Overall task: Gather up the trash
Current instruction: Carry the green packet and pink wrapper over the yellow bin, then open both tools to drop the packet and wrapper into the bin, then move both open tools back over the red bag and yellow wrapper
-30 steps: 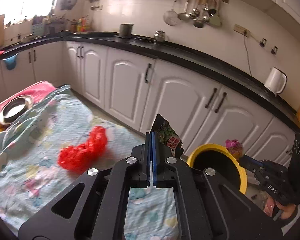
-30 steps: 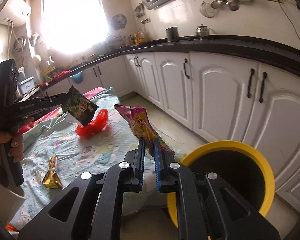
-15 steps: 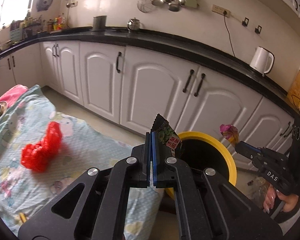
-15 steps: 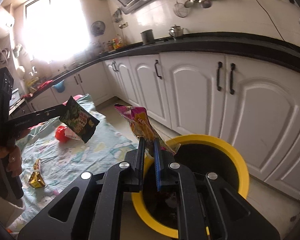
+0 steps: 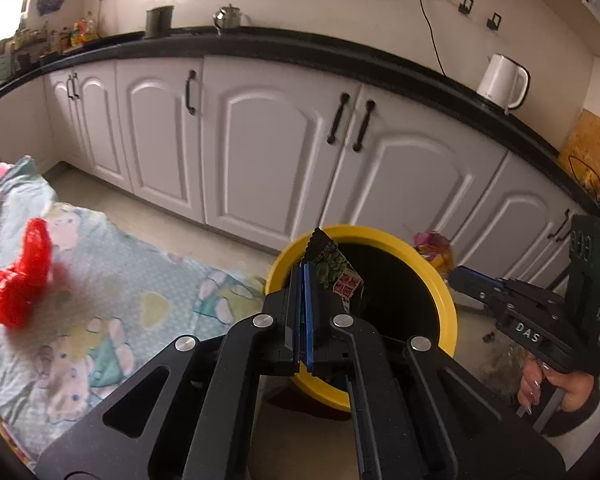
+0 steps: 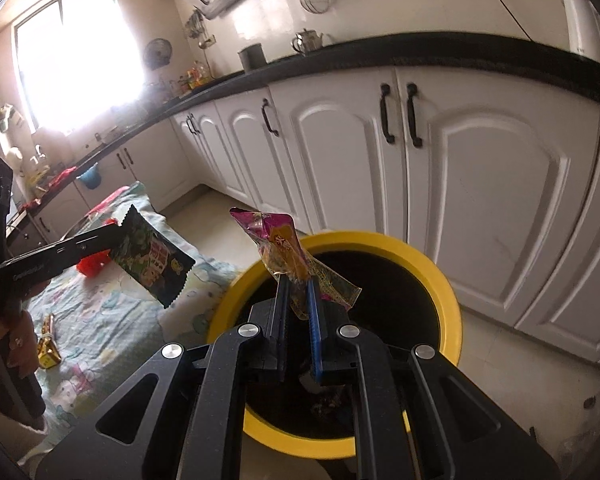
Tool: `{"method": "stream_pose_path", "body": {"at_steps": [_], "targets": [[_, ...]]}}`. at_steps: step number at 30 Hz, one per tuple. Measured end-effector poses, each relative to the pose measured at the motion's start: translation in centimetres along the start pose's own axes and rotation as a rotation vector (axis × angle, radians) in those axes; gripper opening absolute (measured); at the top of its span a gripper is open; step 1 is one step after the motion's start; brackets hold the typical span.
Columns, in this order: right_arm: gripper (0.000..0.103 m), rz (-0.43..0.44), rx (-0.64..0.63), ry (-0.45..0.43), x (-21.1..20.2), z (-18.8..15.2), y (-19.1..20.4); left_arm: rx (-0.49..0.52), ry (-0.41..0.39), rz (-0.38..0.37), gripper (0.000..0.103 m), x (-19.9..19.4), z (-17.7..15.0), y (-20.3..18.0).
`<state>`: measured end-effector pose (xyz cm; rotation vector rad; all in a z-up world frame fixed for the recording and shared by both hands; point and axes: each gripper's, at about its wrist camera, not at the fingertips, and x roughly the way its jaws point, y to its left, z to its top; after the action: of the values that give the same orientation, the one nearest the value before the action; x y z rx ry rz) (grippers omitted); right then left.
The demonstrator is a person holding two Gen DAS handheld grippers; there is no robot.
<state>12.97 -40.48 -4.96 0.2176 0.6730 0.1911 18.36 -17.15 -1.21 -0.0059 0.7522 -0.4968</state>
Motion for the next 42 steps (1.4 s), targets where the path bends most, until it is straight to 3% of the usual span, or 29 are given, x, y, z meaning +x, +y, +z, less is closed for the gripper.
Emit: {"method": "stream_pose_path", "body": {"at_steps": [10,19,22,24,28,30,32,35,42], "targets": [[0.010,0.002,0.064,0.094,2.4,-1.9,-2.4,0.016,0.087,-0.054,0.000,3.5,-1.9,-1.9],[0.010,-0.004,0.106,0.117,3.1,-2.9,-3.9,0.021,0.132,-0.060,0.000,5.6,-2.5,-2.9],[0.019,-0.008,0.117,0.112,3.0,-2.9,-4.2,0.014,0.138,-0.058,0.003,5.8,-2.6,-2.9],[0.027,-0.009,0.124,0.106,2.9,-2.9,-4.3,0.009,0.138,-0.047,0.026,5.7,-2.6,-2.8],[0.035,-0.017,0.133,0.098,2.8,-2.8,-4.6,-0.005,0.125,-0.027,0.040,5.2,-2.3,-2.3],[0.043,-0.023,0.133,0.087,2.5,-2.7,-4.5,-0.010,0.106,-0.013,0.056,4.5,-2.2,-1.9],[0.047,-0.024,0.134,0.075,2.3,-2.5,-4.3,-0.018,0.090,0.001,0.065,3.8,-2.1,-1.5],[0.057,-0.027,0.136,0.047,1.7,-2.0,-3.9,-0.038,0.068,0.022,0.090,2.7,-1.8,-0.8],[0.065,-0.027,0.086,-0.015,0.2,-0.8,-1.6,-0.052,0.000,0.085,0.092,-0.5,-1.5,0.7]]}}
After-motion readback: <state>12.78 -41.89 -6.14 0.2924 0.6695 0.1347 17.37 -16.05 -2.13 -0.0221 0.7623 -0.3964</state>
